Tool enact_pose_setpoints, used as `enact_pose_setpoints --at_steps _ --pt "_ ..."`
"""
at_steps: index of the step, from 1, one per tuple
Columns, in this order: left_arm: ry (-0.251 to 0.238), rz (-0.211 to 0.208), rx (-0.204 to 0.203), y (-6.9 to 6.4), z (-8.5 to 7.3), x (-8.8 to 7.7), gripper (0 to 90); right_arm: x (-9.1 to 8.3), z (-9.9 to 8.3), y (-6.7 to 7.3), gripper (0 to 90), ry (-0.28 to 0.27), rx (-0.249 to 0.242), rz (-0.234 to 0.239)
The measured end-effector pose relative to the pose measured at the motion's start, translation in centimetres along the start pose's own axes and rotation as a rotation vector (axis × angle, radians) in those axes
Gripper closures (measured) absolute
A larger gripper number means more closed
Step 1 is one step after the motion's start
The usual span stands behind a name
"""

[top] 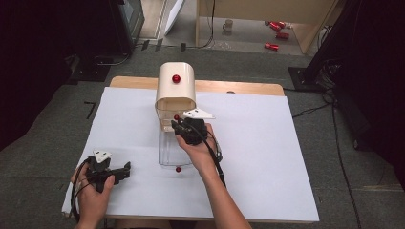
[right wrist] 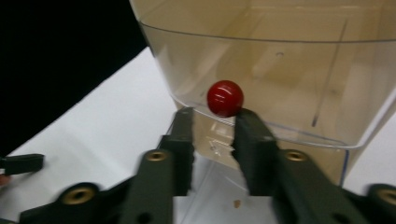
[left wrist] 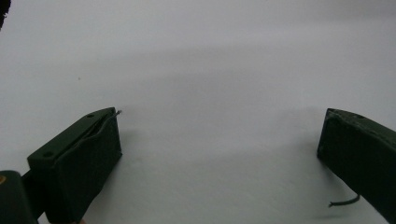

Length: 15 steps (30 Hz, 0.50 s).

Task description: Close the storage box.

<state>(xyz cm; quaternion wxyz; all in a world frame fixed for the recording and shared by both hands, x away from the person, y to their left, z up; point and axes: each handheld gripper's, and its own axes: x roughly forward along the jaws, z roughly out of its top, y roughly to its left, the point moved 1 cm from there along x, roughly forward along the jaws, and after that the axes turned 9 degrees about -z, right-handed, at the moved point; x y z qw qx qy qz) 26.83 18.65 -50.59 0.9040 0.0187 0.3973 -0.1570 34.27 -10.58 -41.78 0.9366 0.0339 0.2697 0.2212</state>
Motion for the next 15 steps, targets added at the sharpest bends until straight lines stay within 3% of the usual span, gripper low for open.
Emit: enact_pose_setpoints --at_steps 4,5,6,7,8,9,13,15 --pt "-0.005 0.001 -0.004 0.0 0.0 0.0 0.0 -0.7 -0.2 0.2 43.2 0.001 0.01 0.015" --pt "-0.005 0.001 -0.004 0.0 0.0 0.0 0.0 -1.3 -0.5 0.3 28.0 0.01 0.005 0.009" --pt "-0.005 0.001 -0.004 0.0 0.0 0.0 0.0 -1.3 -0.5 0.3 28.0 0.01 0.005 0.009" --pt "-0.006 0.001 -0.004 0.0 0.0 0.0 0.0 -1.9 -0.8 0.4 9.9 0.033 0.009 0.017" --pt "-0.006 0.001 -0.004 0.0 0.0 0.0 0.0 -1.9 -0.8 0.4 9.9 0.033 0.009 0.017" --pt "-0.006 0.001 -0.004 0.0 0.0 0.0 0.0 -2.6 -1.4 0.3 0.0 0.056 0.018 0.0" --pt "-0.006 0.001 -0.004 0.0 0.0 0.0 0.0 -3.9 -2.6 -0.2 0.0 0.061 0.029 -0.021" --pt "-0.007 0.0 -0.007 -0.1 0.0 0.0 0.0 -5.0 -4.0 -0.5 0.0 0.078 0.033 -0.049"
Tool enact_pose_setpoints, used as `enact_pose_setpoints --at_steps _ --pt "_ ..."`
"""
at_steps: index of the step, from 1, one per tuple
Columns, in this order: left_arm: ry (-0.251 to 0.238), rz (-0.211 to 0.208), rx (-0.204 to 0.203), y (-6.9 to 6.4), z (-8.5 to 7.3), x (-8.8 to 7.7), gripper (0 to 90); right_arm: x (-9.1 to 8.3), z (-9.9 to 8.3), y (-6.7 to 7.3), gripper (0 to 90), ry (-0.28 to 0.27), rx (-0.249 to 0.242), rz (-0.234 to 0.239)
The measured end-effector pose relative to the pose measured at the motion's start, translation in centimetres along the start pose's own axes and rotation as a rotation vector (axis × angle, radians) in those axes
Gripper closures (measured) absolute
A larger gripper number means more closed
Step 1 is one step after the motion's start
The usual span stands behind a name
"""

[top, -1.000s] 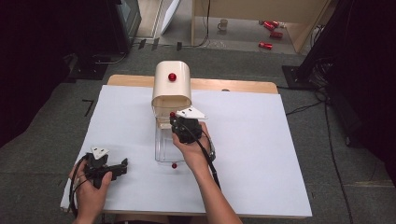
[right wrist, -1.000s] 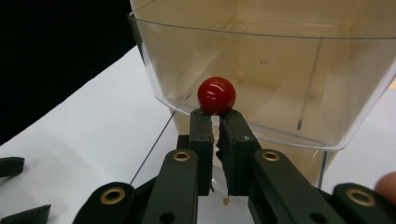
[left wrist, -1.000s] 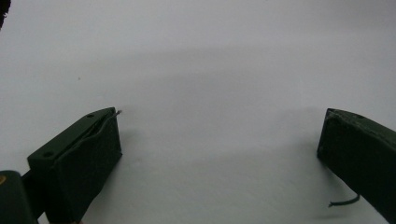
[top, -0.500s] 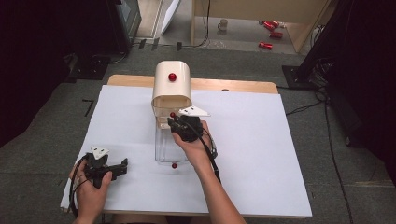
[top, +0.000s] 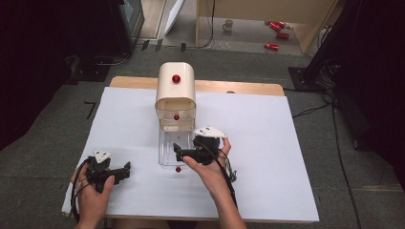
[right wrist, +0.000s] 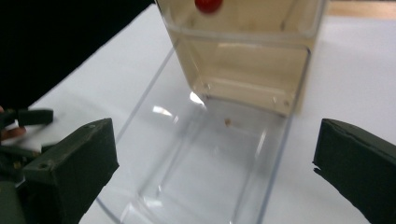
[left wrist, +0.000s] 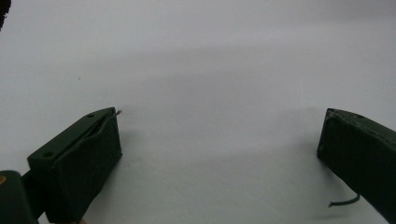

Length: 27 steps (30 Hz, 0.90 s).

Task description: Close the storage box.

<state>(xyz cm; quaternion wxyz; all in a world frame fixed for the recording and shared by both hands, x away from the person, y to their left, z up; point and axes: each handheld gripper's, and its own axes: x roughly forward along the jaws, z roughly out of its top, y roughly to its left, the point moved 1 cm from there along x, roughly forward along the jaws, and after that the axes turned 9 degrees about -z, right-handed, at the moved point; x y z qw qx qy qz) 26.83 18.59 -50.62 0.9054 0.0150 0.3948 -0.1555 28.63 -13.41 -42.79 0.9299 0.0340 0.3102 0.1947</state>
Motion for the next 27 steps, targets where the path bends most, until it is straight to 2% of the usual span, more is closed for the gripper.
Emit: enact_pose_setpoints --at_steps 1,5,13,18,27 --pt "0.0 0.0 0.0 0.0 0.0 0.0 0.0 0.0 0.0 0.0 0.0 0.0 0.0 0.0" --pt "0.004 0.0 0.004 0.0 0.0 0.0 0.0 -1.2 -2.2 0.1 0.0 0.008 -0.002 -0.04" --pt "0.003 0.0 0.004 0.0 0.0 0.0 0.0 -2.5 -5.7 0.7 0.0 0.008 0.021 -0.055" --pt "0.003 0.0 0.003 0.0 0.0 0.0 0.0 -2.4 -7.2 1.1 0.0 0.016 0.039 -0.053" --pt "0.002 0.0 0.003 0.0 0.0 0.0 0.0 -1.3 -9.8 2.0 0.0 0.057 0.015 -0.08"
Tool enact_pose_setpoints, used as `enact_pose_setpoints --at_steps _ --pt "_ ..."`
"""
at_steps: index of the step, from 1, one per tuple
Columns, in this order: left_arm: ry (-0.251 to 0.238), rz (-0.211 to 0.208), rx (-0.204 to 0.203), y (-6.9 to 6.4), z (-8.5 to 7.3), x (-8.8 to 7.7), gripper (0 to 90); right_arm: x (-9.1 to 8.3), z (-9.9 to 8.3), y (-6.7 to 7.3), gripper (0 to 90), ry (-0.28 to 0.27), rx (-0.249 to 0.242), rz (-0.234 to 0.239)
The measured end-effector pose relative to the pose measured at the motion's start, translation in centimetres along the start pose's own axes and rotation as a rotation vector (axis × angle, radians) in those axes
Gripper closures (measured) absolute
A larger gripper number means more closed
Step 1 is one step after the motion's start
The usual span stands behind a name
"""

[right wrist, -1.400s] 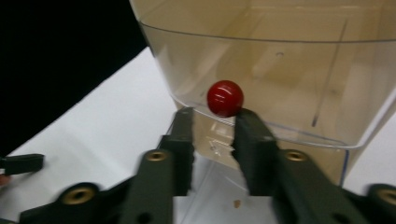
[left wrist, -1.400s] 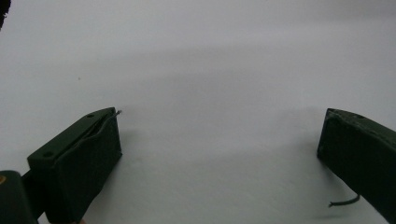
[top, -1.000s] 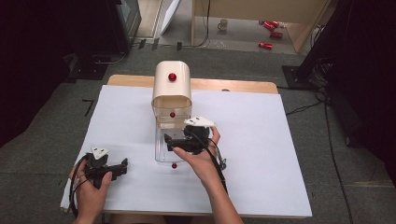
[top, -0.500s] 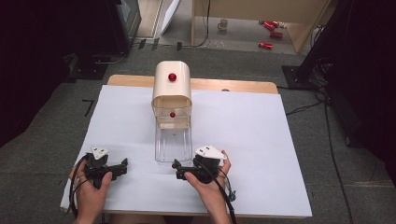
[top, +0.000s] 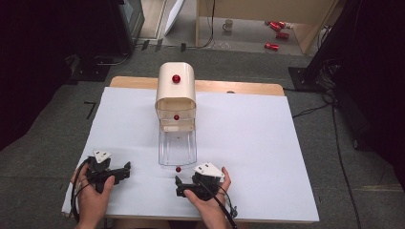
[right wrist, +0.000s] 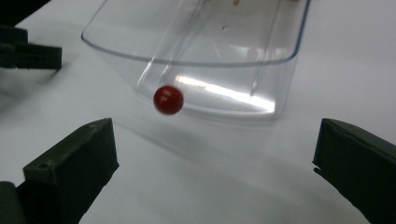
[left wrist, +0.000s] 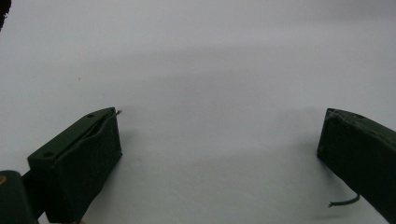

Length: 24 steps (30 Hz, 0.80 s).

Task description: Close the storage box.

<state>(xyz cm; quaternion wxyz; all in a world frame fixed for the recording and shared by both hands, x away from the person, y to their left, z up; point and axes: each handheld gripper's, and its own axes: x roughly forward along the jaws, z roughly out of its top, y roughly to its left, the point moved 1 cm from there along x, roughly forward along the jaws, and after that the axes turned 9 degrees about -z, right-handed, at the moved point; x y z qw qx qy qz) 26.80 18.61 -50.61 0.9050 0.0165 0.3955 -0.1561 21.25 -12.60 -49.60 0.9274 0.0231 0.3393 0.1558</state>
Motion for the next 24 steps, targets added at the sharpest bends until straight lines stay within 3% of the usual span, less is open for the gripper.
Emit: enact_pose_setpoints --at_steps 3,8,10,11,14,19,24 --pt "-0.001 0.0 0.0 0.0 0.0 0.0 0.0 0.5 -1.0 0.6 0.0 0.032 -0.029 -0.008" --pt "0.0 0.0 0.001 0.0 0.0 0.0 0.0 0.6 -1.0 0.9 0.0 0.036 -0.04 -0.02" --pt "0.0 -0.001 0.001 0.0 0.0 0.0 0.0 0.6 -1.1 1.0 4.6 0.033 -0.042 -0.04" --pt "0.001 0.0 0.001 0.0 0.0 0.0 0.0 0.6 -1.2 1.3 13.7 0.028 -0.055 -0.077" --pt "0.001 0.0 0.001 0.0 0.0 0.0 0.0 0.5 -1.2 1.6 19.9 0.009 -0.066 -0.096" --pt "0.002 -0.001 0.0 0.0 0.0 0.0 0.0 0.4 -1.3 1.6 52.7 -0.022 -0.022 -0.055" --pt "0.002 -0.001 0.0 0.0 0.0 0.0 0.0 0.6 -1.1 1.7 61.5 -0.029 -0.006 -0.019"
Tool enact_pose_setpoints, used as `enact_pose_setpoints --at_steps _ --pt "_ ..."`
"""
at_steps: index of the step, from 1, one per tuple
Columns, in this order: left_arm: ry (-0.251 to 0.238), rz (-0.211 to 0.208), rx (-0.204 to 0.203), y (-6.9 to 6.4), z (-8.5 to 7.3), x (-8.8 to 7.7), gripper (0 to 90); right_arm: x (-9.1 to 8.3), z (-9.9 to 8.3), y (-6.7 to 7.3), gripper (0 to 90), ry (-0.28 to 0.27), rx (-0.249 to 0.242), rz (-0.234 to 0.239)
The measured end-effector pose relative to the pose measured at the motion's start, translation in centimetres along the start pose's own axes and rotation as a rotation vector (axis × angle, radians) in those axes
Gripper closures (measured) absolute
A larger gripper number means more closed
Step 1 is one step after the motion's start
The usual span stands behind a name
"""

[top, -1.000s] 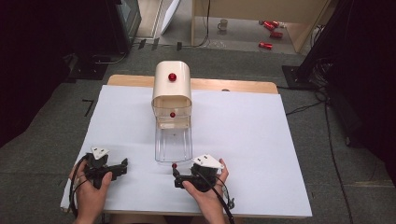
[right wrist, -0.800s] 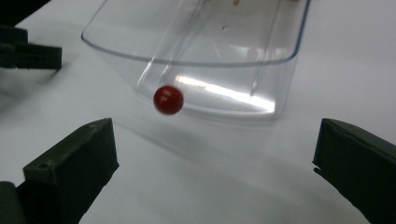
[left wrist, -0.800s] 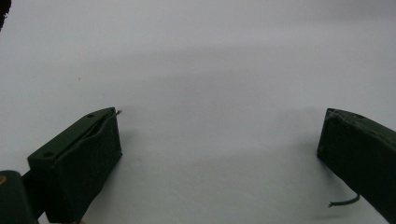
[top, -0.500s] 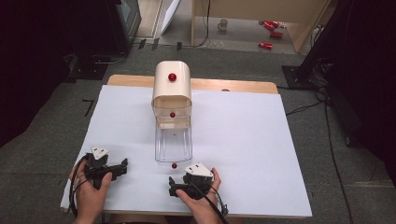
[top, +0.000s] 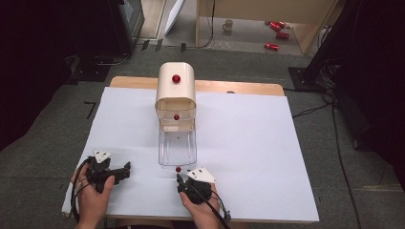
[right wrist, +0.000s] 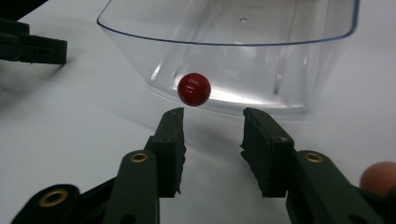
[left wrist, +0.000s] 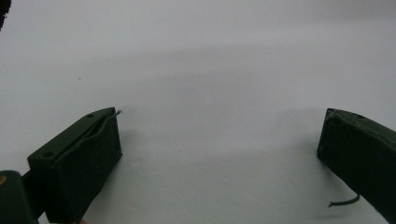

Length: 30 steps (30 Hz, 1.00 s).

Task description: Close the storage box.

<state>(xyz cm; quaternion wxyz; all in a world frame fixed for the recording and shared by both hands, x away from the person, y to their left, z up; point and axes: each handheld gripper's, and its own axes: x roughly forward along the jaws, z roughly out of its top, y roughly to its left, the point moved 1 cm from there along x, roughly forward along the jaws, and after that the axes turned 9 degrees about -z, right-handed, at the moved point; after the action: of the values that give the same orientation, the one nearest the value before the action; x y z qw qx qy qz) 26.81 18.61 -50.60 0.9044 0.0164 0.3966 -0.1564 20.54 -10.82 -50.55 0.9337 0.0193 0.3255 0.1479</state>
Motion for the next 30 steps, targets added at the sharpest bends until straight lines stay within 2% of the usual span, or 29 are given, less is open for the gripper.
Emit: enact_pose_setpoints --at_steps 1,2,3,4,5,7,10,16,21,30 --pt "-0.001 0.0 0.0 0.0 0.0 0.0 0.0 0.2 0.1 0.2 65.3 -0.004 -0.007 -0.002" --pt "-0.001 0.0 0.0 0.0 0.0 0.0 0.0 0.2 0.1 0.2 65.3 -0.004 -0.007 -0.002" --pt "-0.001 0.0 0.0 0.0 0.0 0.0 0.0 0.3 0.2 0.5 70.2 -0.001 -0.012 0.0" --pt "-0.001 0.0 0.0 0.0 0.0 0.0 0.0 0.3 0.2 0.5 70.2 -0.001 -0.012 0.0" --pt "-0.001 0.0 0.0 0.0 0.0 0.0 0.0 0.4 0.2 0.8 75.7 -0.002 -0.025 0.008" --pt "-0.002 0.0 0.0 0.0 0.0 0.0 0.0 0.5 0.3 0.9 77.1 -0.002 -0.031 0.003" --pt "-0.002 0.0 0.0 0.0 0.0 0.0 0.0 0.6 0.3 1.1 78.0 -0.001 -0.039 0.0" --pt "-0.001 0.0 0.0 0.0 0.0 0.0 0.0 0.2 0.6 0.8 80.2 -0.016 -0.017 0.004" --pt "-0.001 0.0 0.0 0.0 0.0 0.0 0.0 -0.2 1.6 0.6 80.5 -0.034 -0.007 0.004" --pt "-0.001 -0.001 0.0 0.0 0.0 0.0 0.0 0.4 2.9 0.7 80.4 -0.041 -0.015 0.019"
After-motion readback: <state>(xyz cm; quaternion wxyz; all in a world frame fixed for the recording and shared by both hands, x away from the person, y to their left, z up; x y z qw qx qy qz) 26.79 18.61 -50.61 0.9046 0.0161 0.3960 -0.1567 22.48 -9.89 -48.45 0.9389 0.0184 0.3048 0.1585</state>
